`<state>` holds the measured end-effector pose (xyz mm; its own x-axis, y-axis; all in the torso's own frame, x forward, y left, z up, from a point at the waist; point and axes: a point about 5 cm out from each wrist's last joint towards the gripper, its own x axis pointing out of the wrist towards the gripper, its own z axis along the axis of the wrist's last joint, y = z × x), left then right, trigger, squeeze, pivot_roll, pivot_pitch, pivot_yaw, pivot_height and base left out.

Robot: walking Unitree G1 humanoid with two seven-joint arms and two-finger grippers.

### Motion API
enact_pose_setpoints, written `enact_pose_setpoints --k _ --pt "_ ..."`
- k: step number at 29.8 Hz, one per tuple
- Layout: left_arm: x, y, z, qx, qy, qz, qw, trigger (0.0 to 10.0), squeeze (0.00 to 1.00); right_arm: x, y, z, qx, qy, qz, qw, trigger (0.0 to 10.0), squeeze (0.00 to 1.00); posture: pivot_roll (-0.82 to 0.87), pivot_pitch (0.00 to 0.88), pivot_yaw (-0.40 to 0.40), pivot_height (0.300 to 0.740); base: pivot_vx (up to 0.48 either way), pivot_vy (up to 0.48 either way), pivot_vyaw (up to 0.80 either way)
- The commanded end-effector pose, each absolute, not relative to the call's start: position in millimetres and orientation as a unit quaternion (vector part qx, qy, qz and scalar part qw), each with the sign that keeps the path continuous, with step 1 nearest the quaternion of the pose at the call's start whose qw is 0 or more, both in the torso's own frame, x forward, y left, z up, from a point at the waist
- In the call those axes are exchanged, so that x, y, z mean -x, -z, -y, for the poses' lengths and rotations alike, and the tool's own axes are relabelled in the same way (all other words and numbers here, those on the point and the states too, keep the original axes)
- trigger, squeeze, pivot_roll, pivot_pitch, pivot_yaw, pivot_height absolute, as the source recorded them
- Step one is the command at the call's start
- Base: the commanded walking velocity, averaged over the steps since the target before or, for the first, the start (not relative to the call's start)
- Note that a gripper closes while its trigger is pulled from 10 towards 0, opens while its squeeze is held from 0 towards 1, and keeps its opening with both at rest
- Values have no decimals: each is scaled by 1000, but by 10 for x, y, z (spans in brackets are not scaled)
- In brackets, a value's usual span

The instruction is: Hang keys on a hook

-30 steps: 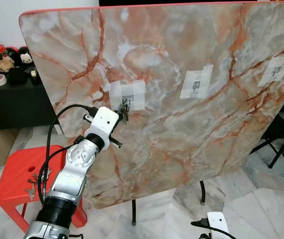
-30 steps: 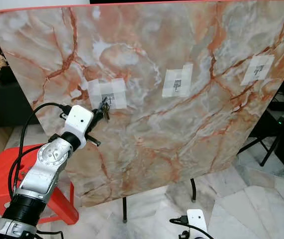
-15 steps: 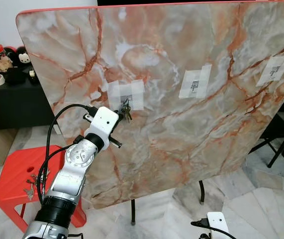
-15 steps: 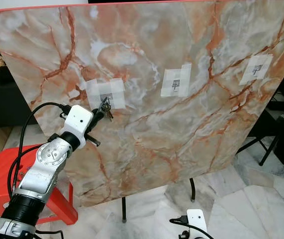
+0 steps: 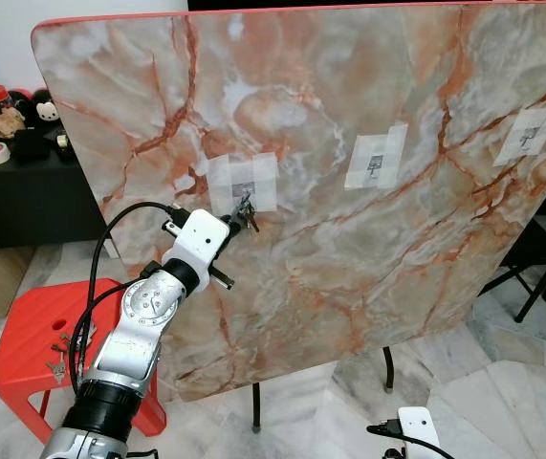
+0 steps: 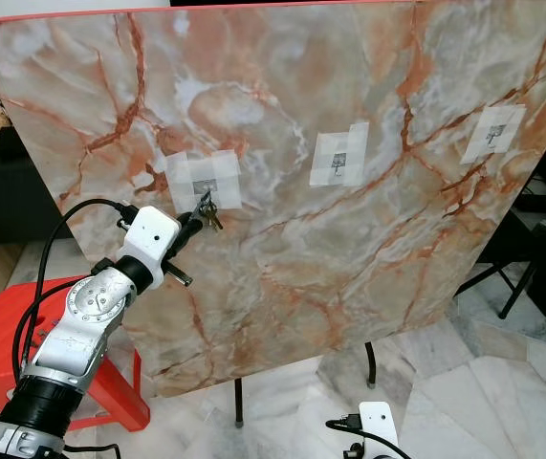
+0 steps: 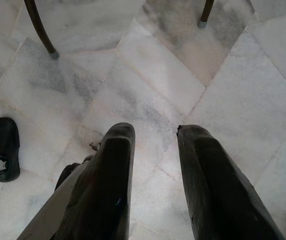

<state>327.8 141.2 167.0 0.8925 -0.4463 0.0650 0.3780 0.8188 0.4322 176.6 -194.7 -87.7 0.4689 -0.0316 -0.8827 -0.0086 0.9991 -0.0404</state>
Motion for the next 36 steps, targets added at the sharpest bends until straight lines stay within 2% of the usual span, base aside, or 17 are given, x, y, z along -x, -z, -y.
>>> enact_pose_setpoints --k 1,36 --pt "-3259 -1681 -1395 -215 228 88 946 10000 0 -1782 869 1956 22 7 -513 858 10000 0 71 0 -54 740 0 0 0" --pt "-3299 -1758 -1341 -209 228 99 946 10000 0 -1788 867 1949 23 8 -511 859 10000 0 66 0 -49 740 0 0 0"
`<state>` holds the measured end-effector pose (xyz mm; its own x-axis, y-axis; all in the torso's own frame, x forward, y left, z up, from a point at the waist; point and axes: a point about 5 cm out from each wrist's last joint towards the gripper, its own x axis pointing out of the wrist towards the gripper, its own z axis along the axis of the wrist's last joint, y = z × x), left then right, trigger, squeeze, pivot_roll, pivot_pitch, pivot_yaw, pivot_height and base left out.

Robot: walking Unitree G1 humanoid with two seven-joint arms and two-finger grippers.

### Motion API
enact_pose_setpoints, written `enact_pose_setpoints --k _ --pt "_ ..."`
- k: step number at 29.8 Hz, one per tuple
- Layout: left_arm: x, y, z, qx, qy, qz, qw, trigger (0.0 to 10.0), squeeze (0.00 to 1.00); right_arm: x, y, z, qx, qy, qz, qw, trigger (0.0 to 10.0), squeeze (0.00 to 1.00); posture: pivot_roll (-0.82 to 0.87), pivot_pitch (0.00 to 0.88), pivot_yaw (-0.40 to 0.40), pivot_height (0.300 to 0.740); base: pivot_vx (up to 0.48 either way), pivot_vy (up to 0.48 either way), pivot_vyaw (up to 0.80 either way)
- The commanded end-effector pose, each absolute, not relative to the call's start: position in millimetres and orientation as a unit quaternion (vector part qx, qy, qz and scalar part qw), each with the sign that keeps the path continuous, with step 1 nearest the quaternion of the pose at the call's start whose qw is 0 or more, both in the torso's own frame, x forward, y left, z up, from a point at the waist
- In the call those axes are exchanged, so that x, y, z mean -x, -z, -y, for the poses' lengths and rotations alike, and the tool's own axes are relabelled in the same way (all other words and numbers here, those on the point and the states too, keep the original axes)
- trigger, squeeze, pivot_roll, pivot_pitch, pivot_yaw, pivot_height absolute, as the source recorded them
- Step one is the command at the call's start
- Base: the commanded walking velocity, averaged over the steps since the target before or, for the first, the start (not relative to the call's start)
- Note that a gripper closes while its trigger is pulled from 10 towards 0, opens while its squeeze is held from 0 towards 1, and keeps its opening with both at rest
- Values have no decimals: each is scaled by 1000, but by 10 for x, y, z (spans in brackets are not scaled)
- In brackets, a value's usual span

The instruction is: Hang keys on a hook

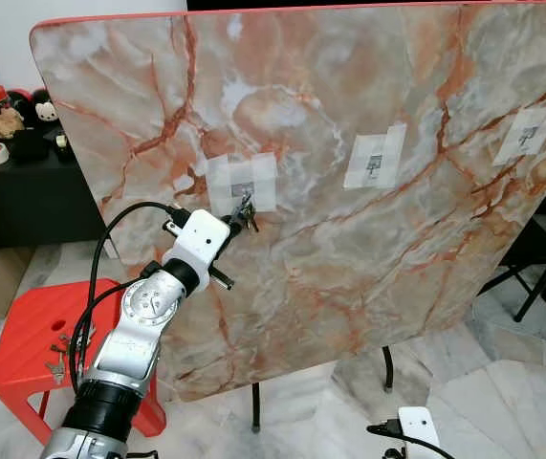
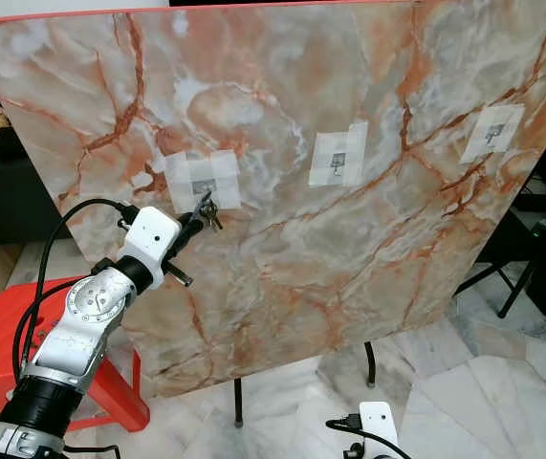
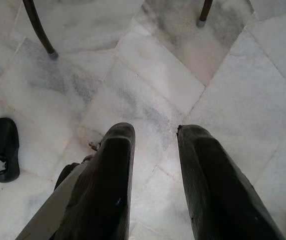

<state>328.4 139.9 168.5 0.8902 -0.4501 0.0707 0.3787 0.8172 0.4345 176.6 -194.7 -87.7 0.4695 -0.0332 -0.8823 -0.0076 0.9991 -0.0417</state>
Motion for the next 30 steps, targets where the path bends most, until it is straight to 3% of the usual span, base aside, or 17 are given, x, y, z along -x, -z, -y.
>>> enact_pose_setpoints --k 1,30 --pt "-3302 -1760 -1339 -207 227 99 947 10000 0 -1788 867 1948 23 8 -511 859 10000 0 66 0 -49 740 0 0 0" --pt "-3399 -1702 -1425 -201 159 63 964 10000 0 -1784 870 1942 21 9 -511 859 10000 0 62 0 -45 740 0 0 0"
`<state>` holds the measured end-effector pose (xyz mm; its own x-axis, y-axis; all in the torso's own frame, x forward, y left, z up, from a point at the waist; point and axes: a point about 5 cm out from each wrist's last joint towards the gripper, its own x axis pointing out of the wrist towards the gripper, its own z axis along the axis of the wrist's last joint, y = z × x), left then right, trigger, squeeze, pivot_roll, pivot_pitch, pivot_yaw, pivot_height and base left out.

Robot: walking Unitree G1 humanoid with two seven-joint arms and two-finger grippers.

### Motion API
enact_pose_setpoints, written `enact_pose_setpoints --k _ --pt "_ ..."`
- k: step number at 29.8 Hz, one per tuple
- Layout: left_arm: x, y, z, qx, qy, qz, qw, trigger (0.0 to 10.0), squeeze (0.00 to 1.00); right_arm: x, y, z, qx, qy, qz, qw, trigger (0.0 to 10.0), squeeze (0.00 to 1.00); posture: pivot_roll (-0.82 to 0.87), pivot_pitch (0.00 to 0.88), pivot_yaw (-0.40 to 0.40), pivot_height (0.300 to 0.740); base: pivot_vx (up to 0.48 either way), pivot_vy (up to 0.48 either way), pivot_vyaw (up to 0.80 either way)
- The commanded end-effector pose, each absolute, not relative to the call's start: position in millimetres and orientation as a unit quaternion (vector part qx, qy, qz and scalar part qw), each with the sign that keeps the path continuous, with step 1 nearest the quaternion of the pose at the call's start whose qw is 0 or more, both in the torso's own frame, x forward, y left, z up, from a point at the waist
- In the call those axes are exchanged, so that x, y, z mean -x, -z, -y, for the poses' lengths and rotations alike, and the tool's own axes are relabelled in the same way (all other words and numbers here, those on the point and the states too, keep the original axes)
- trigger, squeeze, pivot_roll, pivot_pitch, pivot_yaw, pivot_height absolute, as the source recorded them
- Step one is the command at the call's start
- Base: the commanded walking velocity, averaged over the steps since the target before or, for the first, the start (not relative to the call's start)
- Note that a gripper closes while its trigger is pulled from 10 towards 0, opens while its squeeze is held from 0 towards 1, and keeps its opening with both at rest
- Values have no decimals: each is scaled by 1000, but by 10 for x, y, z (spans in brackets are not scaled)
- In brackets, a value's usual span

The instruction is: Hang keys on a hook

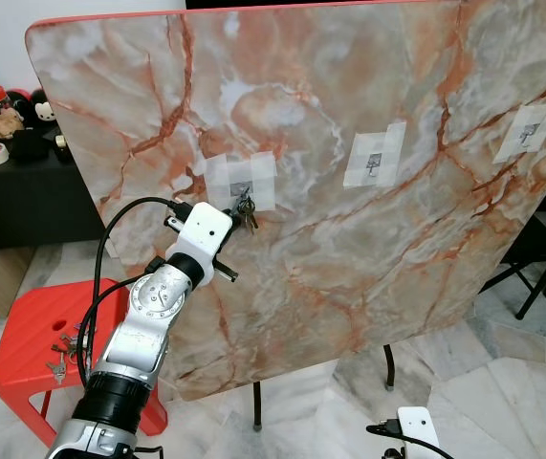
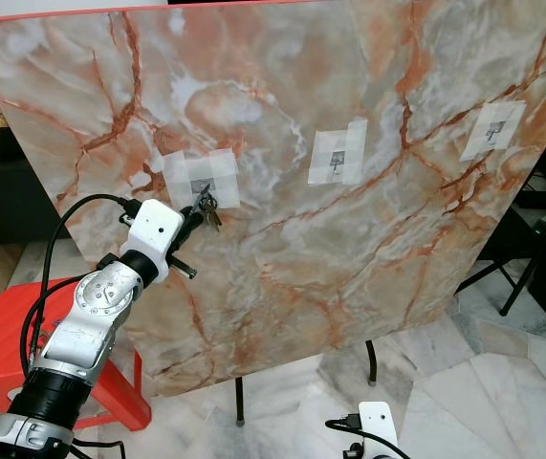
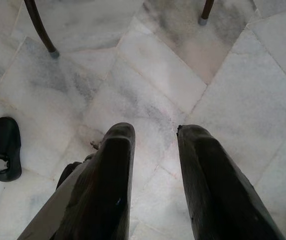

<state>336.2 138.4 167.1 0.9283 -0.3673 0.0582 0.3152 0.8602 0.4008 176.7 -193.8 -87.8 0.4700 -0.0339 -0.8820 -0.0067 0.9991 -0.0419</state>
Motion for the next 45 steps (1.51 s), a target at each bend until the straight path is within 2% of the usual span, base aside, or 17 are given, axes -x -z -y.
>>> enact_pose_setpoints --k 1,21,22,23,45 --pt "-3401 -1701 -1426 -200 158 63 965 10000 0 -1784 870 1942 21 9 -511 859 10000 0 62 0 -45 740 0 0 0" --pt "-3392 -1661 -1437 -192 150 58 968 10000 0 -1799 863 1941 22 8 -510 860 10000 0 63 0 -48 740 0 0 0" --pt "-3389 -1665 -1442 -190 149 60 969 10000 792 -1798 863 1941 22 8 -510 860 10000 0 63 0 -48 740 0 0 0" --pt "-3388 -1668 -1447 -187 147 62 969 10000 996 -1797 864 1941 22 8 -510 860 10000 0 63 0 -48 740 0 0 0" --pt "-3304 -1509 -1597 -157 121 55 979 10000 1000 -1789 867 1942 26 4 -511 859 10000 0 63 0 -49 740 0 0 0"
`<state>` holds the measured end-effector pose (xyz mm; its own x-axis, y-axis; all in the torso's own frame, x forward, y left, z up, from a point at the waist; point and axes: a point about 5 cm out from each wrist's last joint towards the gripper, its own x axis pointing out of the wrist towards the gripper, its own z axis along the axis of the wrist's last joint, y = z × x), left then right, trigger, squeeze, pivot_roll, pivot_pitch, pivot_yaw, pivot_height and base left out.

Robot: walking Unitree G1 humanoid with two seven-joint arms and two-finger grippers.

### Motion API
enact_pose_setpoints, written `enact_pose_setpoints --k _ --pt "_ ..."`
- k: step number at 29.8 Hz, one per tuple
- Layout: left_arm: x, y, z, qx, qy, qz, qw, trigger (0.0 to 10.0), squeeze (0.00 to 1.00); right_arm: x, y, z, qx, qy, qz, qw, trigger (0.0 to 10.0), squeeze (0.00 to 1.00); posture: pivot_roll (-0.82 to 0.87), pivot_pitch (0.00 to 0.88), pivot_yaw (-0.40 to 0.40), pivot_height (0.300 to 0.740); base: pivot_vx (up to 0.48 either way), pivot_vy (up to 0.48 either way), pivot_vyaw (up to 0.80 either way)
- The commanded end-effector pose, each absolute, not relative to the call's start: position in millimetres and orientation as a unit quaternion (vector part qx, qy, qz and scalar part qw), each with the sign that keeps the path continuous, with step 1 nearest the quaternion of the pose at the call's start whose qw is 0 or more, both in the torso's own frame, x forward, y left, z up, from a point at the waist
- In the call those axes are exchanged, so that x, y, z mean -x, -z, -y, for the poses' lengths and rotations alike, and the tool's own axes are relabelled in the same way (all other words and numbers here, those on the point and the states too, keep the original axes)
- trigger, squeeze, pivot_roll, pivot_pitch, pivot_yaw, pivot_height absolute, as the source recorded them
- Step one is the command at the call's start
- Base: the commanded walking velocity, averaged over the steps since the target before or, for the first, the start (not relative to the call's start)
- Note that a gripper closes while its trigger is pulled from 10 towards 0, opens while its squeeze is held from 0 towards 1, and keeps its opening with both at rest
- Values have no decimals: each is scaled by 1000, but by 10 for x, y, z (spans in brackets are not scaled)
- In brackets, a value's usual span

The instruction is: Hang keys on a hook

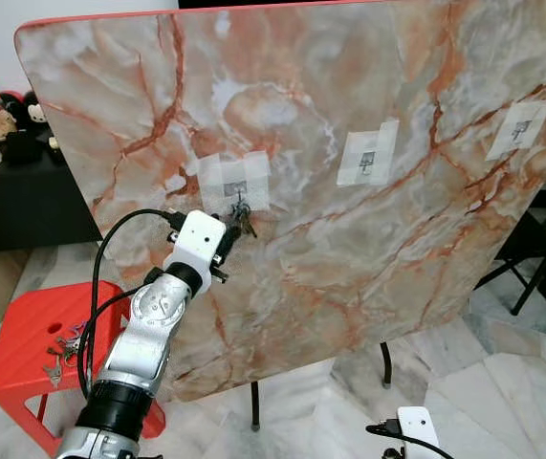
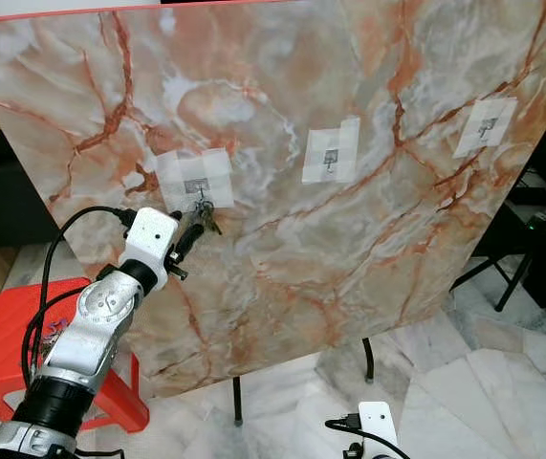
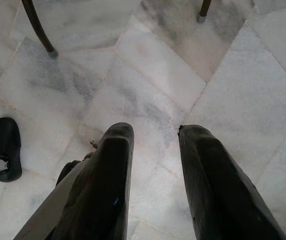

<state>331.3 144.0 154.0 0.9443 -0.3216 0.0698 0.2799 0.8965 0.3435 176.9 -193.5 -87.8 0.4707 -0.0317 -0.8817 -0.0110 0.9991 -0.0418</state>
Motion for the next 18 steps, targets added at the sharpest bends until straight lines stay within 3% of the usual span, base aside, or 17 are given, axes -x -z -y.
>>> enact_pose_setpoints --k 1,18 --pt "-3299 -1499 -1605 -157 120 54 979 10000 1000 -1789 867 1942 27 4 -511 859 10000 0 63 0 -49 740 0 0 0" --pt "-3119 -1136 -1796 -154 115 22 981 10000 988 -1793 864 1954 29 5 -511 859 10000 0 67 0 -54 740 0 0 0"
